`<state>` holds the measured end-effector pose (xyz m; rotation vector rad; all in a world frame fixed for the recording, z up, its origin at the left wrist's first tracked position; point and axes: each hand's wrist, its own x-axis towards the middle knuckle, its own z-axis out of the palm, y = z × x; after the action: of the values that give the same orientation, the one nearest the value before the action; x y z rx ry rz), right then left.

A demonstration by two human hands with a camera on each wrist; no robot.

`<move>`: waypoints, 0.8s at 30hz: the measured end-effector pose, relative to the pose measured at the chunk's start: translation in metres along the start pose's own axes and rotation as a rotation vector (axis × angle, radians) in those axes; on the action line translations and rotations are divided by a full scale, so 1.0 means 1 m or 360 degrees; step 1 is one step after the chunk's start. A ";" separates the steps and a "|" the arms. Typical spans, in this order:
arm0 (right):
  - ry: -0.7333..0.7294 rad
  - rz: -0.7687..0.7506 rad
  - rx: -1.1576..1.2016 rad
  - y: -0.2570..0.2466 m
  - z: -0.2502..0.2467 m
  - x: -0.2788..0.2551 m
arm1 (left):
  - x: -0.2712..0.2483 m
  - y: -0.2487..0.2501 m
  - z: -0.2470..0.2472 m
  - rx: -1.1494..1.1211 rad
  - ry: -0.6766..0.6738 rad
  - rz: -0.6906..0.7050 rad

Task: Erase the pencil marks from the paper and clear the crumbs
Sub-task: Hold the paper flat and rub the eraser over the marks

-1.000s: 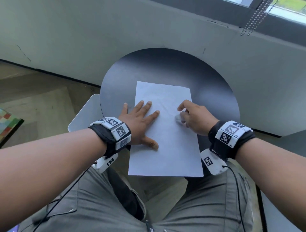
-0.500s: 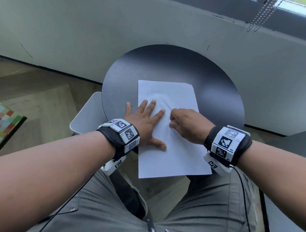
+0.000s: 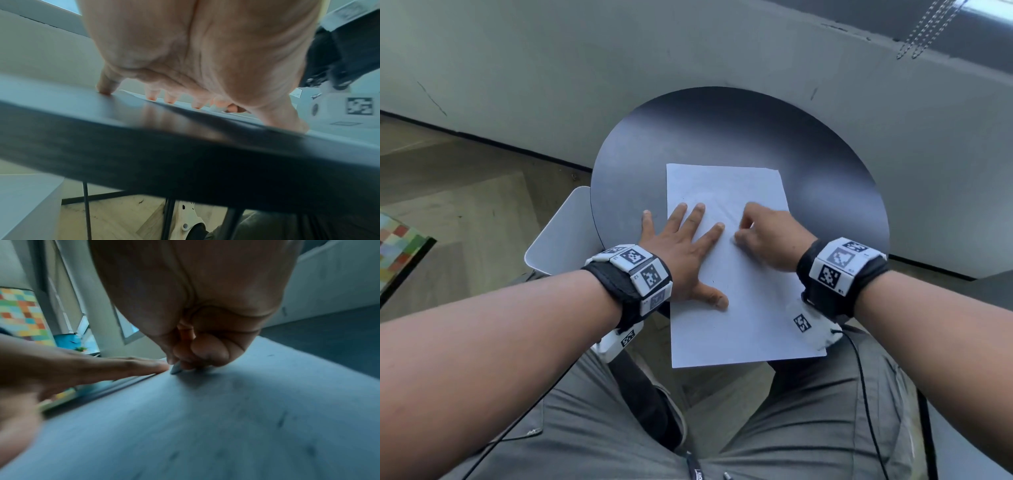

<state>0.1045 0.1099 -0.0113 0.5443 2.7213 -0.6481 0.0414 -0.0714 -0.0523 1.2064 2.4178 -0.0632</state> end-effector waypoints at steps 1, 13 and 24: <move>0.0079 0.0088 0.0064 0.003 -0.004 0.006 | 0.000 0.000 0.000 -0.0002 0.0000 -0.0006; 0.0087 0.0056 0.0113 0.003 -0.003 0.010 | 0.002 0.001 0.001 0.0000 -0.0003 -0.0016; -0.0009 -0.0045 -0.0139 0.001 -0.001 0.004 | 0.001 0.002 -0.001 0.0001 -0.0021 -0.0019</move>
<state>0.1012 0.1122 -0.0119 0.4830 2.7412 -0.5341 0.0417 -0.0691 -0.0517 1.1879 2.4139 -0.0756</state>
